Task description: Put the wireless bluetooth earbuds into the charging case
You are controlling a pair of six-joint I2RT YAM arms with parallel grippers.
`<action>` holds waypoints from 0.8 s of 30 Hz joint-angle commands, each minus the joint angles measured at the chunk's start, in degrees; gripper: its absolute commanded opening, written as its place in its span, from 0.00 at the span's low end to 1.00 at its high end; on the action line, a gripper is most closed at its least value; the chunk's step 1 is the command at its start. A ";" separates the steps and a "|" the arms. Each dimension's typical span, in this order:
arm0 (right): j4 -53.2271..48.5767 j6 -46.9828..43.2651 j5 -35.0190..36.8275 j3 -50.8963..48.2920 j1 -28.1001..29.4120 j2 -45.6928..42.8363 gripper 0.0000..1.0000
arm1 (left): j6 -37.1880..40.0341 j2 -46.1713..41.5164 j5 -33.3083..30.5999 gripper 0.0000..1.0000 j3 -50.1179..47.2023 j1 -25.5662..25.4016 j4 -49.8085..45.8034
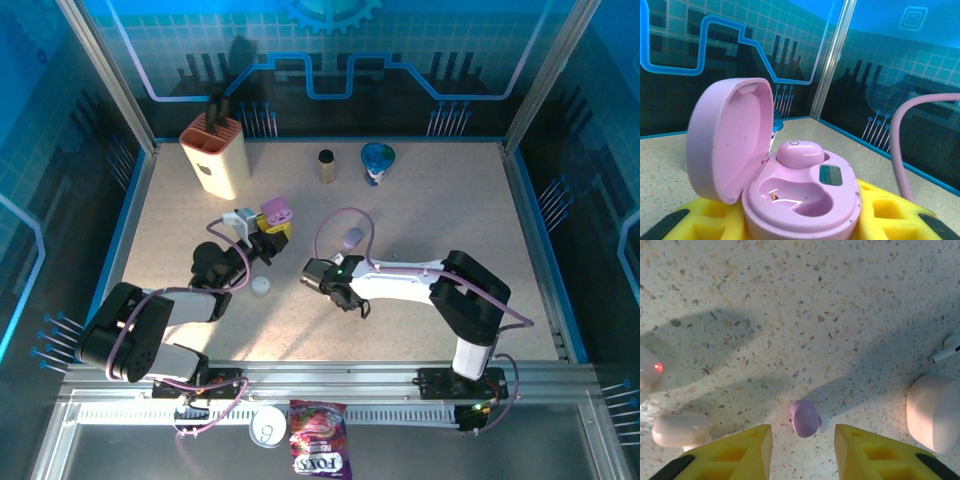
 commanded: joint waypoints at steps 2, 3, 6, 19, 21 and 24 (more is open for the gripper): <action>-3.56 0.61 3.08 2.39 0.85 2.77 0.35 | 0.15 -1.14 0.08 0.25 -0.54 0.74 0.82; -3.69 0.48 3.26 2.64 0.80 3.43 0.35 | 0.24 -1.30 0.12 0.25 -0.55 0.65 0.64; -4.39 0.25 3.70 3.40 0.74 4.84 0.32 | 0.16 -1.39 0.29 0.25 -0.71 0.74 0.68; -4.46 0.56 3.47 3.27 -0.44 6.47 0.21 | -0.46 -0.40 0.65 0.25 -0.81 0.77 1.61; -4.31 0.55 3.45 3.19 -0.53 6.56 0.20 | -0.46 -0.17 0.74 0.25 -0.82 0.73 1.73; -3.62 0.37 3.12 2.80 -0.77 6.08 0.17 | -0.46 0.15 1.08 0.25 -0.78 0.70 1.86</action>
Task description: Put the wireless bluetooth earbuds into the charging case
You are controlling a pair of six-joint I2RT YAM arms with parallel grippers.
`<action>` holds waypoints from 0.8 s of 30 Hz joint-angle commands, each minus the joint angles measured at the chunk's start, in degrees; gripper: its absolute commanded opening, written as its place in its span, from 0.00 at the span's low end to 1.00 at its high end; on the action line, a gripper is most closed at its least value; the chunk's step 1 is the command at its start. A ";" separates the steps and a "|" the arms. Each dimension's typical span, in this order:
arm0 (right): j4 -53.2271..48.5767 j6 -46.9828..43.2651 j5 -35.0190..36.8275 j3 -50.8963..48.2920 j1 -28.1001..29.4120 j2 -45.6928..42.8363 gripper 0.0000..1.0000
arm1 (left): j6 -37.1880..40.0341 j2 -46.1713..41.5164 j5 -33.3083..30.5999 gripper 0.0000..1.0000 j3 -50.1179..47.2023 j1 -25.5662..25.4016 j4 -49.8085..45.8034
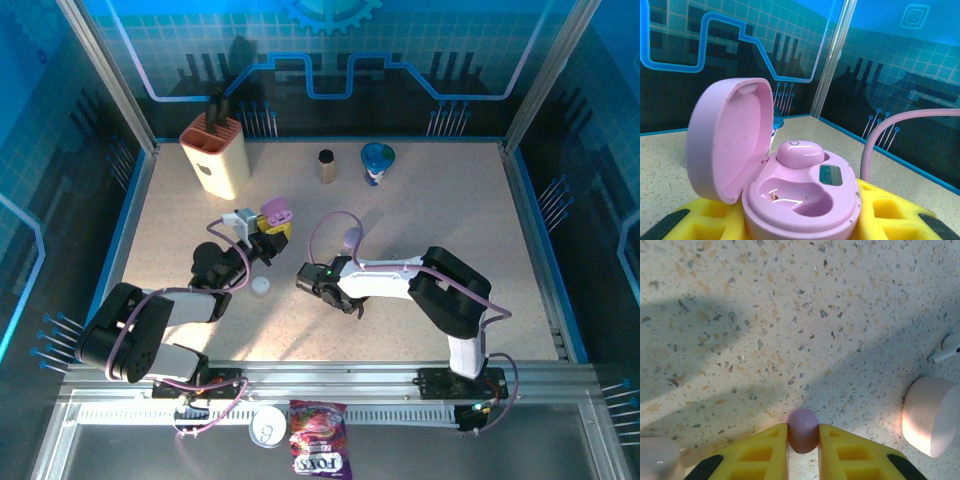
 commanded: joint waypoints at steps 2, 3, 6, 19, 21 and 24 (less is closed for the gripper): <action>0.51 0.56 -0.53 -0.29 -1.01 -0.48 0.17 | -0.44 0.38 1.29 0.25 -0.48 0.69 2.24; 1.39 0.64 -1.36 -0.91 -1.30 -1.54 0.17 | -0.34 0.45 1.39 0.25 -0.47 0.68 2.24; 4.68 1.29 -4.63 -3.34 -2.54 -5.92 0.16 | -0.09 0.53 1.90 0.24 -0.36 0.63 1.77; 32.93 12.38 -41.48 -24.63 -18.92 -33.64 0.16 | 2.60 3.02 5.33 0.23 0.43 0.02 2.42; 36.74 14.88 -46.05 -26.88 -21.24 -36.41 0.16 | 3.56 3.11 5.09 0.23 0.48 -0.46 2.51; 40.21 17.96 -51.20 -28.88 -23.47 -39.53 0.16 | 5.15 3.51 4.90 0.23 0.63 -1.50 2.46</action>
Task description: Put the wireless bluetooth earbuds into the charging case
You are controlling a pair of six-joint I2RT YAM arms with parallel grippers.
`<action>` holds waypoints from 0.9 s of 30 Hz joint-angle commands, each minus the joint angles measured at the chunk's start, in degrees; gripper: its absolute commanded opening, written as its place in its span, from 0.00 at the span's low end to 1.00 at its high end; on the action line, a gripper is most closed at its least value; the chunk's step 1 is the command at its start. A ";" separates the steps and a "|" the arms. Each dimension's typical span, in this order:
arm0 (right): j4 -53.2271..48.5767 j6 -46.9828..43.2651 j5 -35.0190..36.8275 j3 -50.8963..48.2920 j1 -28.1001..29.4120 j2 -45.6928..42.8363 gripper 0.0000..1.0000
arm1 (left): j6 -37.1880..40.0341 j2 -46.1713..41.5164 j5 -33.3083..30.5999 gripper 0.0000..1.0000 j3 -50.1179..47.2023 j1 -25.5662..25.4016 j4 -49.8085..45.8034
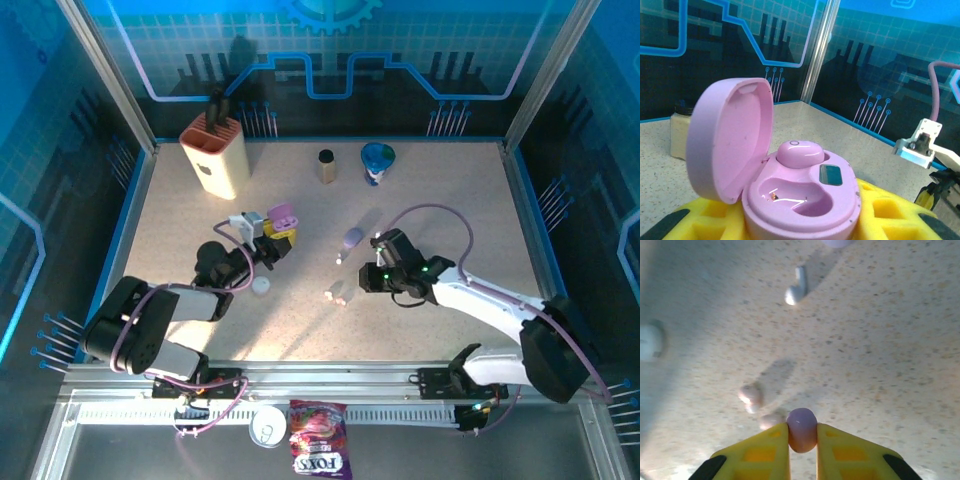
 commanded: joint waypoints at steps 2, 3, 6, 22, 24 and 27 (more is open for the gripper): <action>10.40 7.14 -13.19 -2.29 -2.46 -4.14 0.17 | 4.20 1.24 0.65 0.22 0.80 -1.82 2.15; 11.53 7.79 -14.52 -2.61 -2.88 -4.81 0.17 | 5.03 1.53 0.08 0.22 0.98 -2.35 1.60; 13.85 8.43 -17.01 -2.99 -3.34 -6.48 0.18 | 7.96 2.59 -1.05 0.22 1.49 -4.17 -0.27; 30.00 26.01 -26.44 -3.65 -5.21 -4.64 0.14 | 17.70 5.31 -1.19 0.23 2.68 -10.32 -2.08; 32.24 26.55 -26.79 -3.54 -5.16 -4.40 0.14 | 19.75 5.68 -0.51 0.23 2.40 -11.06 -1.81; 31.80 26.01 -26.80 -2.49 -4.61 -4.05 0.15 | 23.13 6.75 -0.33 0.24 1.85 -12.42 -0.38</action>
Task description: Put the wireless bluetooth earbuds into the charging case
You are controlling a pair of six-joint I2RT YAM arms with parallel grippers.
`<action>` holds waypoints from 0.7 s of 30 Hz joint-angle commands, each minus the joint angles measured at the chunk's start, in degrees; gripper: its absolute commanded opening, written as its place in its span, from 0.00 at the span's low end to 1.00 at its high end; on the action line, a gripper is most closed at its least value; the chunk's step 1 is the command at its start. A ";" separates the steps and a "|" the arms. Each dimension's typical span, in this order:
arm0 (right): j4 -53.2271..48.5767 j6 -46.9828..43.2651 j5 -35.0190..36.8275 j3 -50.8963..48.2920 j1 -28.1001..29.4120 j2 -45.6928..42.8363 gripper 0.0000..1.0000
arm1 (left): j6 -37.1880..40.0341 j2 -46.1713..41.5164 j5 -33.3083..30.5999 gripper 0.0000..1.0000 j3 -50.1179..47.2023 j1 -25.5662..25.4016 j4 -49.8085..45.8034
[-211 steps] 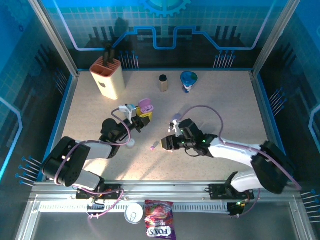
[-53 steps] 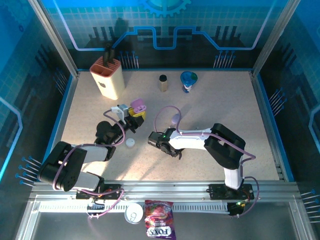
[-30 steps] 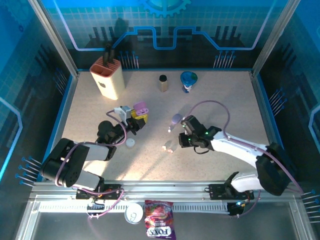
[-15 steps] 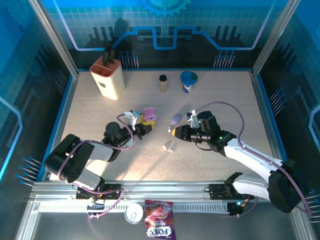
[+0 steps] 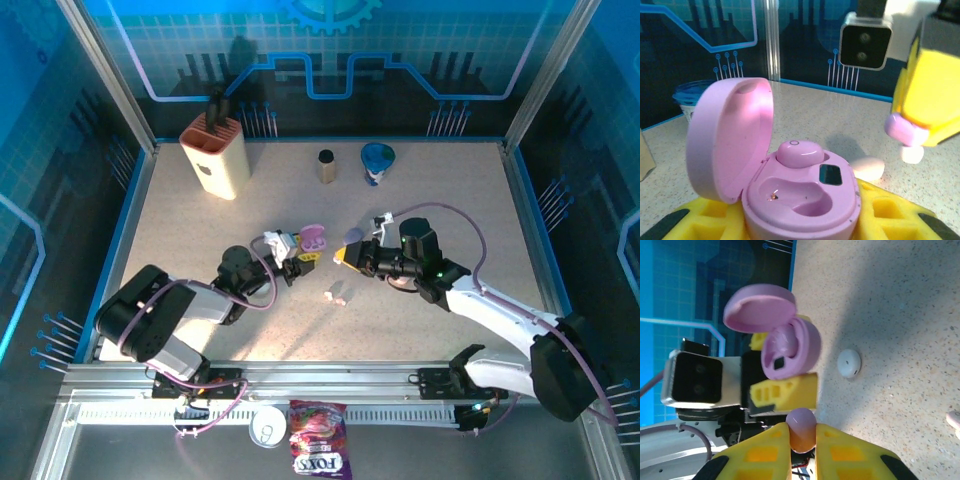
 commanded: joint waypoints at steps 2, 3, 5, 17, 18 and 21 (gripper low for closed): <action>1.62 0.42 -1.15 2.46 0.41 1.11 0.15 | 6.42 1.90 0.47 0.24 0.03 -1.79 2.37; 1.33 -0.23 -0.86 3.07 0.69 1.34 0.15 | 6.81 2.14 0.33 0.24 0.14 -2.19 2.85; -0.18 -1.19 -0.33 4.01 1.10 2.02 0.15 | 7.18 2.83 0.15 0.24 0.29 -2.74 3.56; -0.46 -4.09 1.17 8.74 4.17 8.01 0.16 | 7.96 4.90 -2.75 0.24 1.45 -4.93 4.94; -0.98 -4.67 1.30 9.21 4.42 8.60 0.16 | 7.95 4.82 -2.76 0.24 1.50 -5.04 4.94; -0.86 -5.46 1.33 9.86 4.88 10.05 0.16 | 7.69 4.79 -3.02 0.24 1.43 -5.27 4.94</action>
